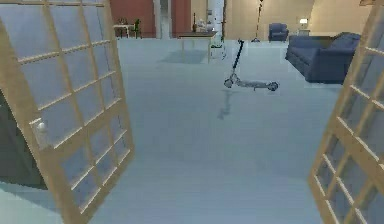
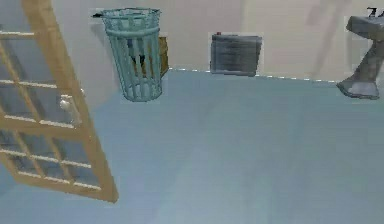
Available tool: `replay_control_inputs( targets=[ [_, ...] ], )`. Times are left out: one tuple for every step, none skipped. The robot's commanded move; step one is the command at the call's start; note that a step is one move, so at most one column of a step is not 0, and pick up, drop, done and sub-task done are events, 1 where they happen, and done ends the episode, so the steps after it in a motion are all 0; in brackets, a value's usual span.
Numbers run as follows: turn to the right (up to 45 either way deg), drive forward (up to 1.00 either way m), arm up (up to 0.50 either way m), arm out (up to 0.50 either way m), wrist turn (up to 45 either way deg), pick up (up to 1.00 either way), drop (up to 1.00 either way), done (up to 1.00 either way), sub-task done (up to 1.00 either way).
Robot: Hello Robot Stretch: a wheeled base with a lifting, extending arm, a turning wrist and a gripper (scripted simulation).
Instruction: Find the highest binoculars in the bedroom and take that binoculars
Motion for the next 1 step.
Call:
replay_control_inputs(
  targets=[
    [0.0,1.00,0.00,0.00,0.0,0.00,0.00,0.00,0.00]
  ],
)
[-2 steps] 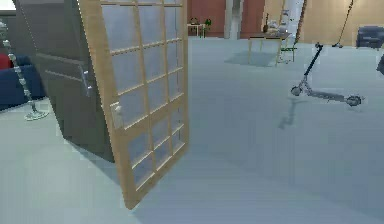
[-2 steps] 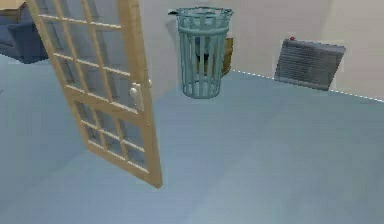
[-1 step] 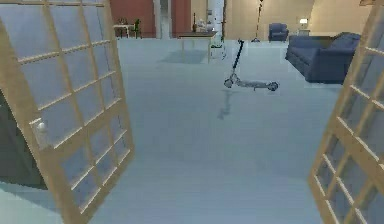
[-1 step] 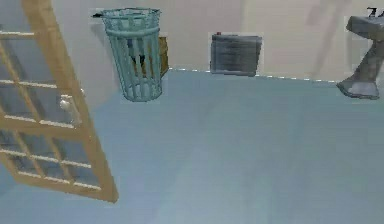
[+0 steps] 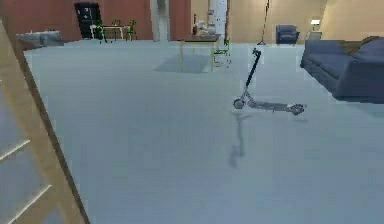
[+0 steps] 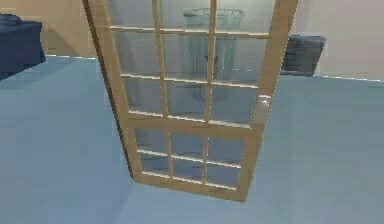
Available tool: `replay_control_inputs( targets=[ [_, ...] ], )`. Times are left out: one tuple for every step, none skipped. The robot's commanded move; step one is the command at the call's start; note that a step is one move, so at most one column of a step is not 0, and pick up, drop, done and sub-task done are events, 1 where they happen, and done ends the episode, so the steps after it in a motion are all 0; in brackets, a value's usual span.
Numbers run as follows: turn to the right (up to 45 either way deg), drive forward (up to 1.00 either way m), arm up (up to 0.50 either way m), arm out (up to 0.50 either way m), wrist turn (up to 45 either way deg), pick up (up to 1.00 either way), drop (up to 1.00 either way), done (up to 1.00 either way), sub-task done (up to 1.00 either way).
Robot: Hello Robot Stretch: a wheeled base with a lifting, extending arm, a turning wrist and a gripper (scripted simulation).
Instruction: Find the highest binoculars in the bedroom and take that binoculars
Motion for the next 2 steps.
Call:
replay_control_inputs(
  targets=[
    [0.0,1.00,0.00,0.00,0.0,0.00,0.00,0.00,0.00],
    [3.0,0.00,0.00,0.00,0.0,0.00,0.00,0.00,0.00]
  ],
)
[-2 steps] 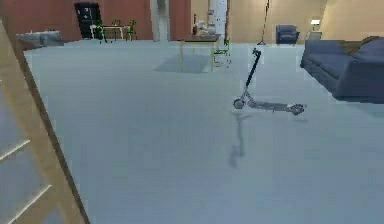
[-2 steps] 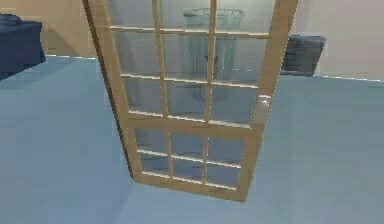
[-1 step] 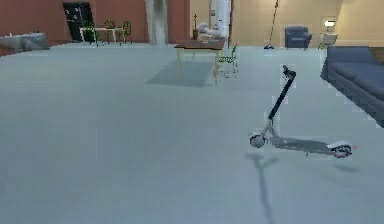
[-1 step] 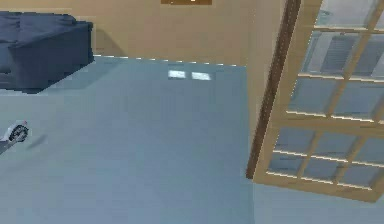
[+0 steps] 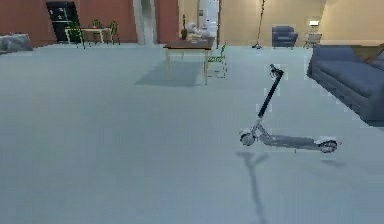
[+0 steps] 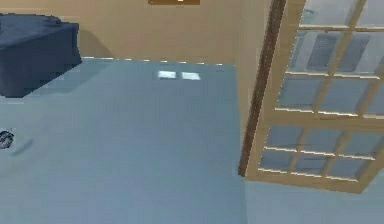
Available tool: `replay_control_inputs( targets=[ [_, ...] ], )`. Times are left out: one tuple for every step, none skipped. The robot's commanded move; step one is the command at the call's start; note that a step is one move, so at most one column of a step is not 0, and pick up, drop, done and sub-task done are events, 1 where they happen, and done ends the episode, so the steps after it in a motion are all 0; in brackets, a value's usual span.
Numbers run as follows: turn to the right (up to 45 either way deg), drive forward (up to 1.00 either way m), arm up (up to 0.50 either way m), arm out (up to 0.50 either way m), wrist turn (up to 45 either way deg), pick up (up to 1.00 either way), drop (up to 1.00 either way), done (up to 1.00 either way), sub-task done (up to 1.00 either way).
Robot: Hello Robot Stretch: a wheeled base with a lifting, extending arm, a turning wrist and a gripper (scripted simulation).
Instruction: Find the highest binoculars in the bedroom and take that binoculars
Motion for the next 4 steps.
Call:
replay_control_inputs(
  targets=[
    [0.0,1.00,0.00,0.00,0.0,0.00,0.00,0.00,0.00],
    [0.0,0.70,0.00,0.00,0.0,0.00,0.00,0.00,0.00],
    [6.0,0.00,0.00,0.00,0.0,0.00,0.00,0.00,0.00],
    [3.0,0.00,0.00,0.00,0.0,0.00,0.00,0.00,0.00]
  ],
)
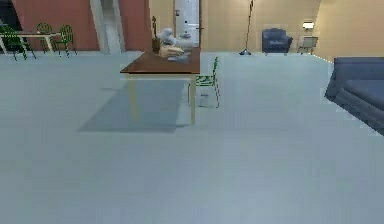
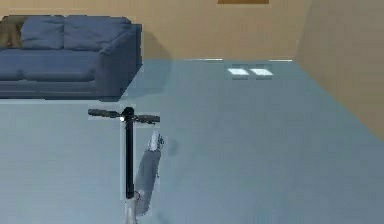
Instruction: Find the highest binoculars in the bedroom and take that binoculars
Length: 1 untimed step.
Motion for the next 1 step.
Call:
replay_control_inputs(
  targets=[
    [0.0,0.65,0.00,0.00,0.0,0.00,0.00,0.00,0.00]
  ],
)
